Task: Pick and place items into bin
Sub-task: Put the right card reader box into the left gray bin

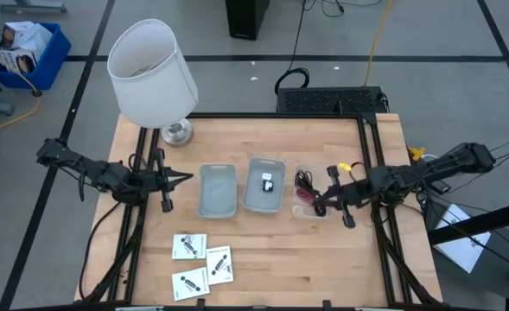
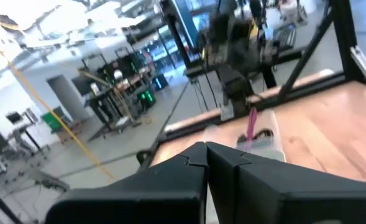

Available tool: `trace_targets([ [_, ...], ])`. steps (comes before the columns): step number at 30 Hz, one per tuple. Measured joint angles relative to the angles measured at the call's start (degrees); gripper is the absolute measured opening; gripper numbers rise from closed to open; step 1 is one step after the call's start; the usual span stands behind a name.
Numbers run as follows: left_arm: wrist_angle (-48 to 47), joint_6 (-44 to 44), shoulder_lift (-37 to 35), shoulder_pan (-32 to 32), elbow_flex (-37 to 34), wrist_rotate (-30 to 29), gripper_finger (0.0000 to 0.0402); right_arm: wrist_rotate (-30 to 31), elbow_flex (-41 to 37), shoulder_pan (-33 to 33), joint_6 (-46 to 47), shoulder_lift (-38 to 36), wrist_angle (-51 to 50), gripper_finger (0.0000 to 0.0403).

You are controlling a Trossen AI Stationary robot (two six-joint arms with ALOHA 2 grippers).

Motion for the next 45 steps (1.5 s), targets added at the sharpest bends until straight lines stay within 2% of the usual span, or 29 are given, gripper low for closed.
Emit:
trace_targets([
  [4,-3.6,-5.6,-1.3,0.0,0.0,-2.3,0.0004,8.4,9.8,6.6,-5.3,10.9,-5.0,0.0006],
  [8,-7.0,-13.7,-2.0,0.0,0.0,-5.1,0.0006,14.5,20.1,11.8,-7.0,22.9,-8.6,0.0038],
  [11,-10.4,-19.8,-2.0,0.0,0.0,-7.0,0.0011,18.3,26.0,14.8,-7.5,32.2,-8.2,0.0085],
  [15,-14.0,-22.8,-1.9,-0.4,0.0,-6.7,0.001,22.7,35.2,17.6,-7.5,42.6,-7.4,0.0165],
  [19,-12.7,-24.6,-2.0,-1.0,-0.9,-6.7,0.0004,26.1,43.8,19.1,-5.4,52.1,-9.2,0.0237],
  [24,-10.9,-23.0,-1.9,-1.0,-2.8,-6.7,0.0023,26.0,52.0,18.7,-1.3,61.5,-10.8,0.0285],
  [31,-10.2,-22.5,-2.0,-1.0,-2.9,-4.6,0.003,23.3,54.7,18.0,-2.5,70.6,-11.2,0.0279],
  [36,-9.1,-21.7,-2.0,-1.0,-2.9,-4.4,0.003,14.5,57.5,16.3,-3.5,73.9,-11.5,0.0258],
  [41,-8.9,-21.7,-2.0,-1.0,-2.9,-4.4,0.003,8.5,62.0,12.8,-3.6,75.7,-12.0,0.0235],
  [45,-9.4,-22.0,-2.0,-1.0,-2.9,-4.1,0.003,6.4,64.1,11.3,-11.0,76.2,-17.9,0.022],
])
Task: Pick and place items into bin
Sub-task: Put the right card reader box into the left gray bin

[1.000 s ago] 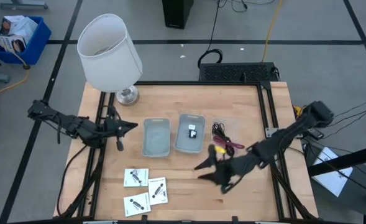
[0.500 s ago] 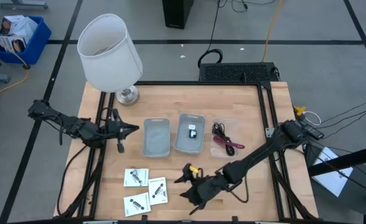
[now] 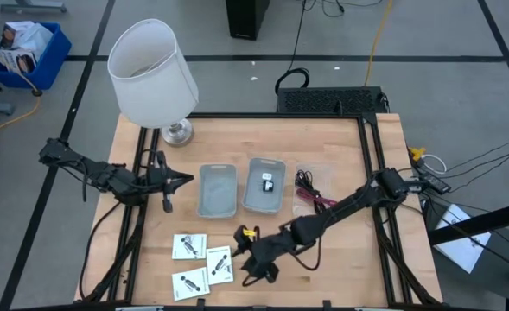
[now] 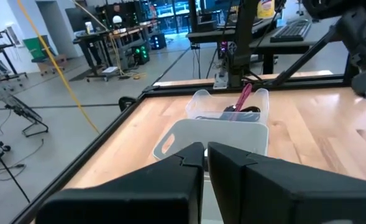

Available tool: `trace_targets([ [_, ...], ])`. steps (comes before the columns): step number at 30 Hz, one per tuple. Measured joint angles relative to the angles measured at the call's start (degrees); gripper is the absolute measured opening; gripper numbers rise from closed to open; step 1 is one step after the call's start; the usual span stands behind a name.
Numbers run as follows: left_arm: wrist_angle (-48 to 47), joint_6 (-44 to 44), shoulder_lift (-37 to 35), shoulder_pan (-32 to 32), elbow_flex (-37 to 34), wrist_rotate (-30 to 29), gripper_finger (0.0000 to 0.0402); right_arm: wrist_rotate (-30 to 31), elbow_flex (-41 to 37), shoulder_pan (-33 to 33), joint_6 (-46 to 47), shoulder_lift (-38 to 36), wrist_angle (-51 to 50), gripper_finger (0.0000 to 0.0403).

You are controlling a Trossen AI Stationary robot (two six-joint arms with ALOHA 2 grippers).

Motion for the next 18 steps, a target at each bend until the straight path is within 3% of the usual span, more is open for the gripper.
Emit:
trace_targets([
  [8,0.0,-1.1,0.0,0.0,0.0,0.0,0.0031,-1.2,5.1,-3.5,-4.0,1.2,-3.2,0.0208],
  [12,0.1,-0.6,0.0,0.0,0.0,0.1,0.0031,-5.0,6.9,-3.1,-6.2,4.1,-4.3,0.0211],
  [18,-0.8,0.6,0.1,0.0,0.0,0.3,0.0031,-2.0,7.0,-3.0,-3.4,5.1,-5.0,0.0202],
])
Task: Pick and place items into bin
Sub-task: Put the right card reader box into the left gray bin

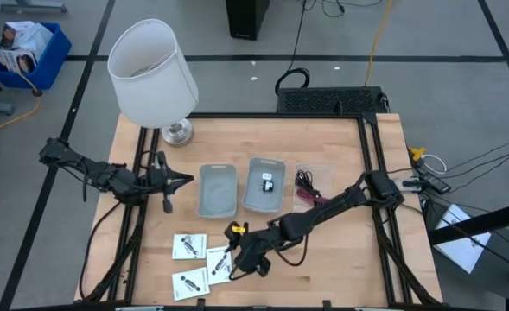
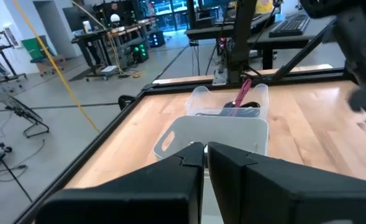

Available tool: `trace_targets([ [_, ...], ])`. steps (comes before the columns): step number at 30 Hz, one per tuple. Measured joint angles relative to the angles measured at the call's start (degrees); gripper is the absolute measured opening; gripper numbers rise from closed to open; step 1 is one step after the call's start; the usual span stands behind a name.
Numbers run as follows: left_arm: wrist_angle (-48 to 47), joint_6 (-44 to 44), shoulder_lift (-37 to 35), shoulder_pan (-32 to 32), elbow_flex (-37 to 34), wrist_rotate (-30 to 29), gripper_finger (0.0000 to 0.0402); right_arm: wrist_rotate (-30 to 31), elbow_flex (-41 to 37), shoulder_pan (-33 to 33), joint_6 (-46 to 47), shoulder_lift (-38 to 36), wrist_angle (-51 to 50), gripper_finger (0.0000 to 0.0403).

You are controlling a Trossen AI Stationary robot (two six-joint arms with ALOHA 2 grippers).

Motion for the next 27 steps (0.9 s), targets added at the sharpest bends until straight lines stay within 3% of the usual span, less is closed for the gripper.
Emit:
trace_targets([
  [6,-1.2,3.2,0.0,0.0,0.0,6.6,0.0031,-1.1,-3.8,1.1,0.2,-7.2,0.1,0.0125],
  [12,-0.7,6.0,0.0,0.0,0.0,9.2,0.0031,-0.9,-18.1,-0.4,0.8,-22.8,1.8,0.0013],
  [22,-1.2,7.5,0.4,0.0,0.0,11.1,0.0031,-0.9,-50.9,-6.8,15.1,-53.5,21.5,0.0002],
  [27,-2.7,8.9,7.1,0.0,0.0,16.1,0.0021,-0.4,-65.8,-10.0,22.5,-64.7,33.1,0.0001],
])
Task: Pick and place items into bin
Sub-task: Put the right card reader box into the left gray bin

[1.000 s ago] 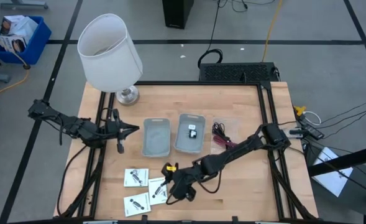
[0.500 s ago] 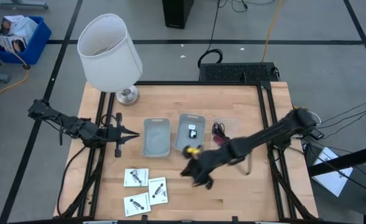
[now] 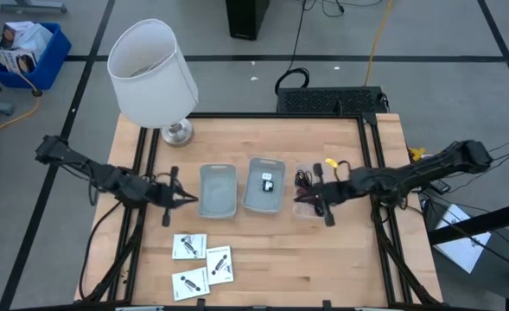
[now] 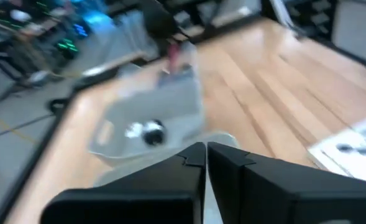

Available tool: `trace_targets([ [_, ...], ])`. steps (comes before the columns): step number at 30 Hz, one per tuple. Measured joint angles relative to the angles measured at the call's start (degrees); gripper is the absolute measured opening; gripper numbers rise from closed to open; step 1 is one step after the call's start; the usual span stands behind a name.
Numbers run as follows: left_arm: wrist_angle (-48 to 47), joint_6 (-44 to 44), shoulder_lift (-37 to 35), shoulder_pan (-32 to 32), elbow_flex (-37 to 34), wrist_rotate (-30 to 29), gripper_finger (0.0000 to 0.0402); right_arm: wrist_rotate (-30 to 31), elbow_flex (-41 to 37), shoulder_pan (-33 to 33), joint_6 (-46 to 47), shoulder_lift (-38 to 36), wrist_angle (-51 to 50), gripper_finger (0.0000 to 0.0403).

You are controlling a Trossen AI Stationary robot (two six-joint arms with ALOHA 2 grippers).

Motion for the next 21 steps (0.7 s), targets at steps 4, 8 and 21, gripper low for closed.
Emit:
trace_targets([
  [4,0.4,0.6,9.2,-1.8,1.7,3.6,0.0006,-0.4,-12.0,-0.6,0.7,-5.1,14.6,0.0001],
  [8,0.5,-0.3,21.0,-5.1,7.5,4.2,0.0007,-0.4,-20.3,-2.1,0.8,-10.3,28.3,0.0001],
  [21,-2.1,4.5,52.8,-10.5,32.3,6.3,0.0067,4.1,-26.4,-5.6,4.6,-21.2,28.2,0.0],
])
